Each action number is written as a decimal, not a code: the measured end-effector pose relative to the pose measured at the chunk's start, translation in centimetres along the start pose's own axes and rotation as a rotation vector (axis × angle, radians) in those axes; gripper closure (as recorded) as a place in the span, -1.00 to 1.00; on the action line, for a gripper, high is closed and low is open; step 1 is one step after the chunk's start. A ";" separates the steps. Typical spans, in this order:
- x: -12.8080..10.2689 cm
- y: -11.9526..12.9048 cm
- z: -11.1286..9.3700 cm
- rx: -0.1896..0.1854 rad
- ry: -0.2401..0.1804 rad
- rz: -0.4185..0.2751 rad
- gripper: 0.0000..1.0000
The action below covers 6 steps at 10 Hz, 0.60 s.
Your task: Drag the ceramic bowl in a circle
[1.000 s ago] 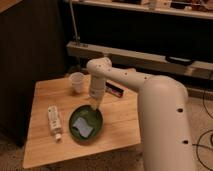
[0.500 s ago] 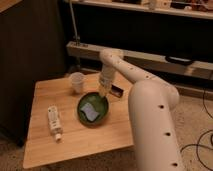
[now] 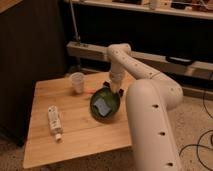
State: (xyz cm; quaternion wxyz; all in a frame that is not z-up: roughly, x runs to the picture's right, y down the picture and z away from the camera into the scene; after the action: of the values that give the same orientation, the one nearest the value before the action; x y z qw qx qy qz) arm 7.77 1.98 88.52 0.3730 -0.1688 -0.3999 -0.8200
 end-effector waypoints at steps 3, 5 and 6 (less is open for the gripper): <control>-2.8 -2.6 0.6 -0.008 -0.025 -0.011 0.79; -4.8 -5.0 1.4 -0.005 -0.041 -0.027 0.79; -5.9 -8.0 2.3 0.005 -0.051 -0.056 0.79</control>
State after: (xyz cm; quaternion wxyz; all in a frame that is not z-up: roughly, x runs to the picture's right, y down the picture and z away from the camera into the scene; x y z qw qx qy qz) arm 5.64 9.77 82.29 0.3401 -0.1775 -0.4157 -0.8246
